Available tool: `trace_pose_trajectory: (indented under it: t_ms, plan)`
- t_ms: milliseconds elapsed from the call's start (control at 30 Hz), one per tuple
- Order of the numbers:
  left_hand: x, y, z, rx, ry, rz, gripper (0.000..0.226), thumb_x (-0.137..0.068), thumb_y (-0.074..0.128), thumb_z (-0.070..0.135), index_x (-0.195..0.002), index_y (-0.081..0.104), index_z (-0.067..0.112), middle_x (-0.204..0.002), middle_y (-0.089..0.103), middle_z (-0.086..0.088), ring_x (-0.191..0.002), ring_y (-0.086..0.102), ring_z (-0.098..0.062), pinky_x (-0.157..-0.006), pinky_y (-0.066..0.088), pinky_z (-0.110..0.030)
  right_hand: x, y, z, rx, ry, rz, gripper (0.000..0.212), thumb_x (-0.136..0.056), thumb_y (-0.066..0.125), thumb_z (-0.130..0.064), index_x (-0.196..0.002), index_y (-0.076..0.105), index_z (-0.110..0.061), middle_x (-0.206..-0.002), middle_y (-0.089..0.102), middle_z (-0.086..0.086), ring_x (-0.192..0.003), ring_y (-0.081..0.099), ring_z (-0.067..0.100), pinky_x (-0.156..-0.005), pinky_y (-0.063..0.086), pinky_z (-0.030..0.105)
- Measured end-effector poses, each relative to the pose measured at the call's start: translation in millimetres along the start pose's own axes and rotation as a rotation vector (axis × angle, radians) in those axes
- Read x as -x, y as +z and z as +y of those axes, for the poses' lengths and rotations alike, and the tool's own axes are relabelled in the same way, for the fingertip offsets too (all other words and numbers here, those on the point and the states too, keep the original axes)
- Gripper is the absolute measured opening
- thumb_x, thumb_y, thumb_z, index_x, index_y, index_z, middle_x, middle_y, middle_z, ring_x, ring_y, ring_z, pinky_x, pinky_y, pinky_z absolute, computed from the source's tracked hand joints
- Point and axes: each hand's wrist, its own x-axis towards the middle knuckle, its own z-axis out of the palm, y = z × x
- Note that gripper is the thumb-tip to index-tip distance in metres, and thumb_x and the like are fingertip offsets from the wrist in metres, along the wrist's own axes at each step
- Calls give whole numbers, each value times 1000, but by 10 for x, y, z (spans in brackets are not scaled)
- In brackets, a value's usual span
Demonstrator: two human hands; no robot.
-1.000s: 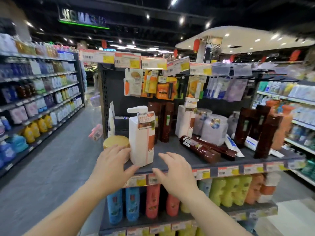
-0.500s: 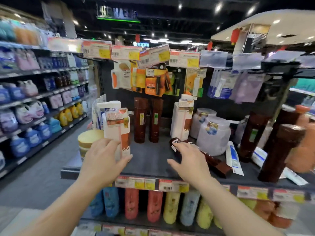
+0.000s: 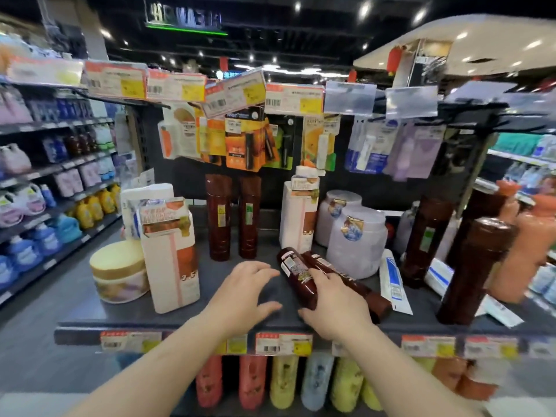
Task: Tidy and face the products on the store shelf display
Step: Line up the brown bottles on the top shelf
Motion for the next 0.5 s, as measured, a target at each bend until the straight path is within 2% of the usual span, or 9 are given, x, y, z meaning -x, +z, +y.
trace_pose_trajectory:
  t_ms: [133, 233, 300, 367, 433, 500]
  plan:
    - [-203, 143, -54, 23, 76, -31, 69, -79, 70, 46, -140, 42, 30, -144, 41, 6, -135, 31, -14, -115, 24, -31, 39, -24, -2, -57, -19, 50, 71, -78, 63, -44, -141, 33, -32, -136, 50, -1, -121, 53, 22, -93, 48, 36]
    - [-279, 149, -84, -1, 127, -11, 77, -78, 73, 42, -144, 36, 31, -149, 35, 6, -138, 27, -15, -114, 16, -23, 73, -121, 9, -62, -74, 59, 74, -75, 65, -40, -142, 36, -33, -137, 52, -4, -123, 52, 18, -97, 45, 32]
    - [-315, 130, -97, -21, 146, -7, 82, -78, 74, 39, -147, 31, 31, -152, 30, 7, -141, 22, -15, -111, 7, -19, 95, -259, 22, -53, -138, 17, 74, -73, 68, -38, -141, 38, -36, -136, 53, -6, -122, 52, 16, -97, 43, 29]
    - [-336, 108, -108, -10, 157, -19, 85, -77, 75, 37, -148, 30, 32, -153, 30, 8, -143, 21, -16, -111, 6, -21, 98, -436, 26, -26, -229, -61, 72, -72, 71, -38, -138, 42, -39, -131, 56, -10, -116, 54, 12, -92, 45, 27]
    - [-339, 101, -120, 26, 170, -40, 82, -74, 77, 38, -144, 35, 33, -147, 41, 8, -138, 32, -13, -112, 17, -23, 60, -601, 25, 23, -314, -126, 71, -71, 73, -39, -136, 43, -41, -128, 57, -13, -112, 54, 10, -93, 46, 27]
    - [-314, 83, -119, 91, 149, -32, 76, -72, 77, 39, -139, 41, 37, -134, 52, 12, -125, 47, -10, -104, 34, -24, -8, -725, 17, 42, -360, -119, 76, -70, 75, -41, -138, 41, -40, -133, 52, -13, -118, 51, 9, -100, 44, 30]
